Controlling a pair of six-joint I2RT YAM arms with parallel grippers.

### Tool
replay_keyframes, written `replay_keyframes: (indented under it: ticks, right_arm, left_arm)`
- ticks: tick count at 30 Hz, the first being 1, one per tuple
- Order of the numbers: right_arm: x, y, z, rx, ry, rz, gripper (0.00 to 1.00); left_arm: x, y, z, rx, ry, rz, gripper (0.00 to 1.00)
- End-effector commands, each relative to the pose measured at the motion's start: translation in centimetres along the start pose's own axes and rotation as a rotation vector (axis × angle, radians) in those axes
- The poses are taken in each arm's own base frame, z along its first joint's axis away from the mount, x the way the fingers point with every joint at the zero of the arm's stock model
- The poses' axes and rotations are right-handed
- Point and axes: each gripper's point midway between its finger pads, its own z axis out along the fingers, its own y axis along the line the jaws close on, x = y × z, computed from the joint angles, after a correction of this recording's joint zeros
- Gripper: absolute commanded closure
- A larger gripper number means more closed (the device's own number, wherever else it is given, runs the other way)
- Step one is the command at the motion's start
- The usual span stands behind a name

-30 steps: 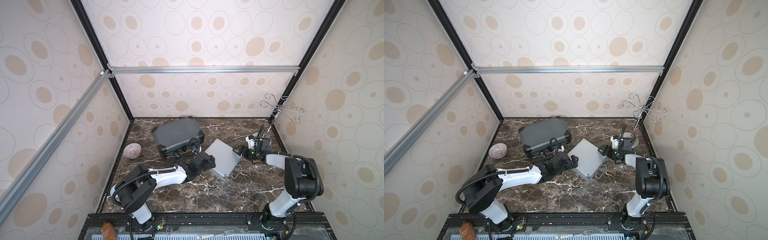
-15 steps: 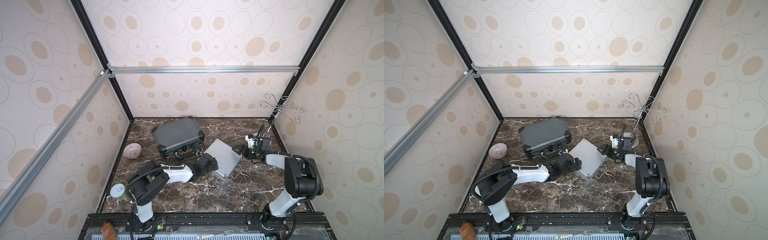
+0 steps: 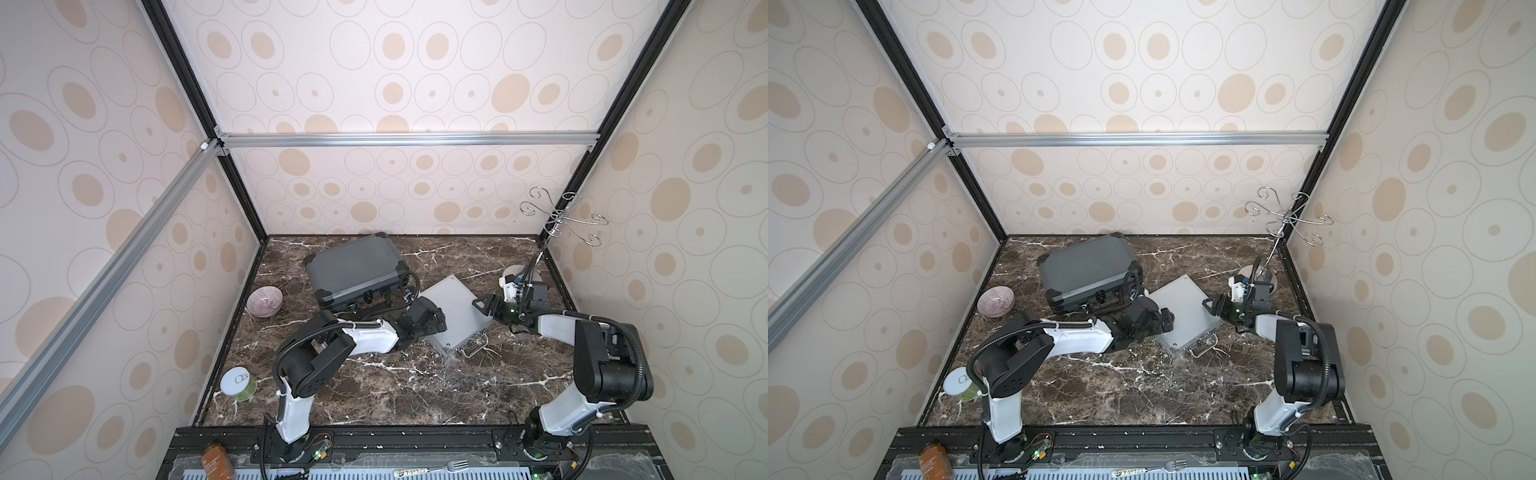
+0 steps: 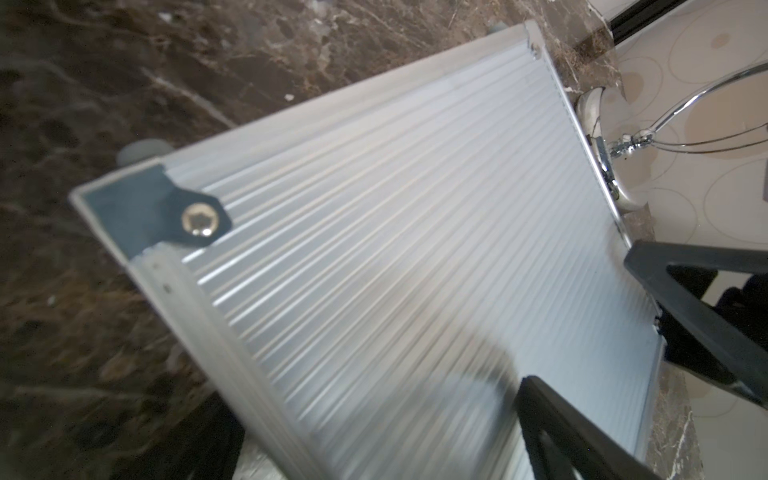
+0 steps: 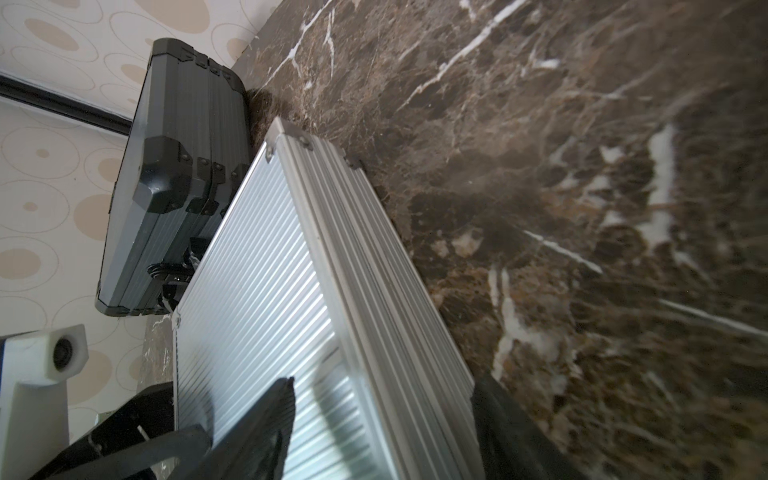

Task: Open the poker set cases
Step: Adjust the poker set case at the center of the board.

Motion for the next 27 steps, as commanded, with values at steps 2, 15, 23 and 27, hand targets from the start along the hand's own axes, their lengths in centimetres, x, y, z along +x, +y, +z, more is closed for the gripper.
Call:
replay_keyframes:
  ticks: [2,15,23,27]
  right_arm:
    - [1.9,-0.4,-1.0,0.002,0.033,0.083,0.3]
    - [1.5,-2.0,-1.2,0.071,0.001,0.189,0.31]
    - [-0.2,-1.9,-0.5,0.053,-0.035,0.258,0.33]
    - [-0.9,-2.2,-0.6,0.08,-0.045,0.25,0.32]
  left_arm:
    - [-1.1,-5.7,0.7,0.188,0.005,0.052,0.01]
    - [-5.1,-7.7,4.1,0.26,-0.048,0.062,0.02]
    - [-7.8,-8.6,6.3,0.283,-0.07,0.09,0.02]
    - [-9.1,-7.8,7.0,0.249,-0.087,0.093,0.02]
